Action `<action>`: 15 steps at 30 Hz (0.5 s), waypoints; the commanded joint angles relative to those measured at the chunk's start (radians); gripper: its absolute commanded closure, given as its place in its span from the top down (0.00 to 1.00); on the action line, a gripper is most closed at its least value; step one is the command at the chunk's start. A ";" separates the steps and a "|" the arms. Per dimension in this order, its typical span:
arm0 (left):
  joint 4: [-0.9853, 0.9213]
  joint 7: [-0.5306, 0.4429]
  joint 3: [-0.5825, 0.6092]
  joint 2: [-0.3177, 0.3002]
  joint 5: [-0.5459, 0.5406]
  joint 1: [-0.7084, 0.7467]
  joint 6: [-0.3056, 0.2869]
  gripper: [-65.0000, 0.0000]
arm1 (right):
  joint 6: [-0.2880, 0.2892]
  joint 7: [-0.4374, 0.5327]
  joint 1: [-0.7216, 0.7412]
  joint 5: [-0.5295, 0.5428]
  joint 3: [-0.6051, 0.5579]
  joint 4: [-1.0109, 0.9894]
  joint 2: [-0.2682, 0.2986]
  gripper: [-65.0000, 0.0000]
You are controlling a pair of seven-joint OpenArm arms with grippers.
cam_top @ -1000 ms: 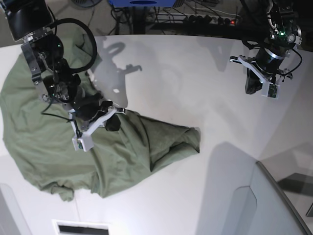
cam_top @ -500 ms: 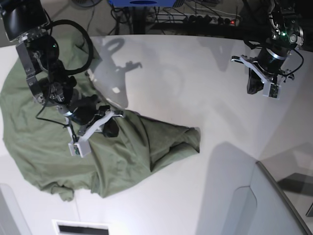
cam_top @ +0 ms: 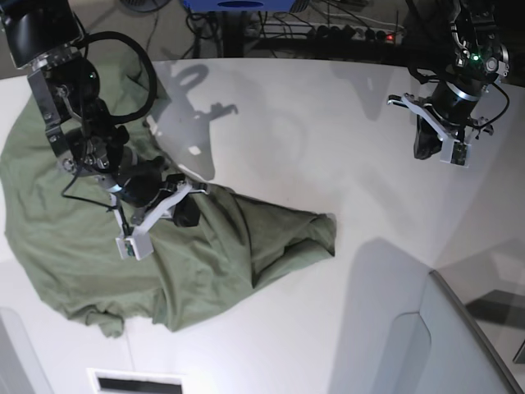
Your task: Layout the t-shirt on the table in an organized manner, then fold the t-shirt properly
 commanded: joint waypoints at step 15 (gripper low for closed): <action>0.021 -0.023 -0.009 -0.014 -0.007 -0.003 0.002 0.00 | 0.008 0.019 0.025 0.013 0.011 0.026 -0.001 0.02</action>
